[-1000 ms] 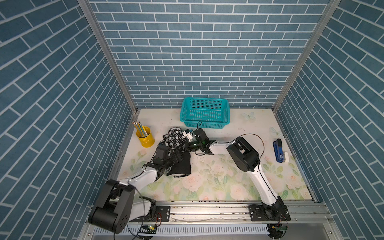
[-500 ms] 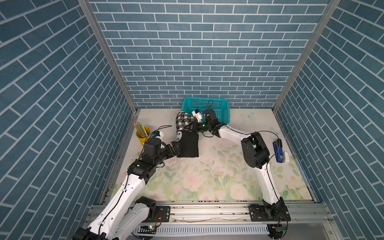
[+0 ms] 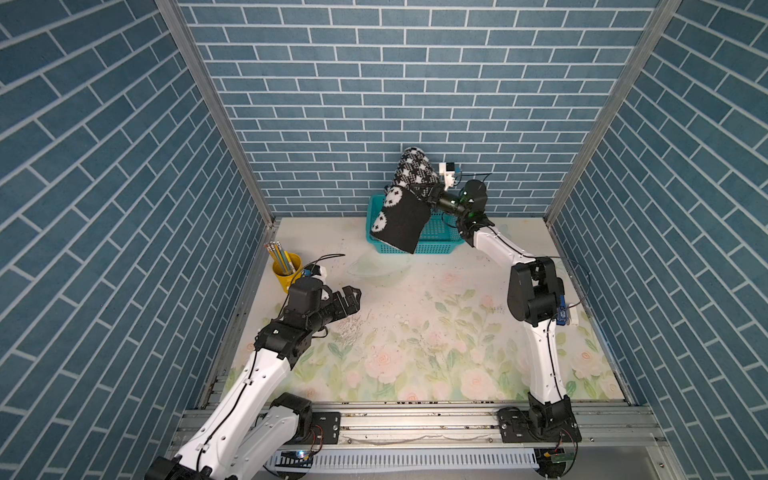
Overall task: Roll up the scarf and place it into the basket
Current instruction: Place the scarf in the basket.
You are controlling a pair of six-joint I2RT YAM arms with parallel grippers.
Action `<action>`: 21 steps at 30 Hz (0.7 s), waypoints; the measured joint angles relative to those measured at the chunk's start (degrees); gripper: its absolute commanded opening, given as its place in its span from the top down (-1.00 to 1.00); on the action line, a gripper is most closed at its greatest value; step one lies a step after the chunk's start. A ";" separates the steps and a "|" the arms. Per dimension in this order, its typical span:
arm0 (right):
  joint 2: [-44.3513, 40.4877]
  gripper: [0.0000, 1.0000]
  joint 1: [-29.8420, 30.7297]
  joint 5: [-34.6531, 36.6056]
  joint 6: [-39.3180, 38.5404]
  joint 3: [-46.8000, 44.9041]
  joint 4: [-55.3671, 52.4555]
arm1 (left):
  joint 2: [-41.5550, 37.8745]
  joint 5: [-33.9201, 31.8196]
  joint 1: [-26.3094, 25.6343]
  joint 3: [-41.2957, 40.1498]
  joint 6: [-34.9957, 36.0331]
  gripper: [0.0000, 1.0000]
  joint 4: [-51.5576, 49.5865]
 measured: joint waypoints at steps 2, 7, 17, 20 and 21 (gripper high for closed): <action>1.05 1.00 -1.75 2.43 3.63 0.48 5.44 | 0.42 0.02 0.00 0.00 0.07 -1.00 0.15; 6.25 1.00 -2.60 11.23 11.19 -1.46 17.84 | 1.44 0.13 0.00 -1.09 0.07 -1.00 0.96; 14.12 1.00 7.72 23.85 12.85 -8.87 15.39 | 2.16 0.33 -0.02 -2.43 0.09 -1.00 3.06; 13.44 1.00 10.38 28.81 12.85 -11.58 18.47 | 2.12 0.37 -0.02 -2.84 0.11 -0.99 3.08; 12.81 1.00 11.04 30.49 12.83 -13.22 19.50 | 2.08 0.35 -0.02 -2.91 0.09 -1.00 3.06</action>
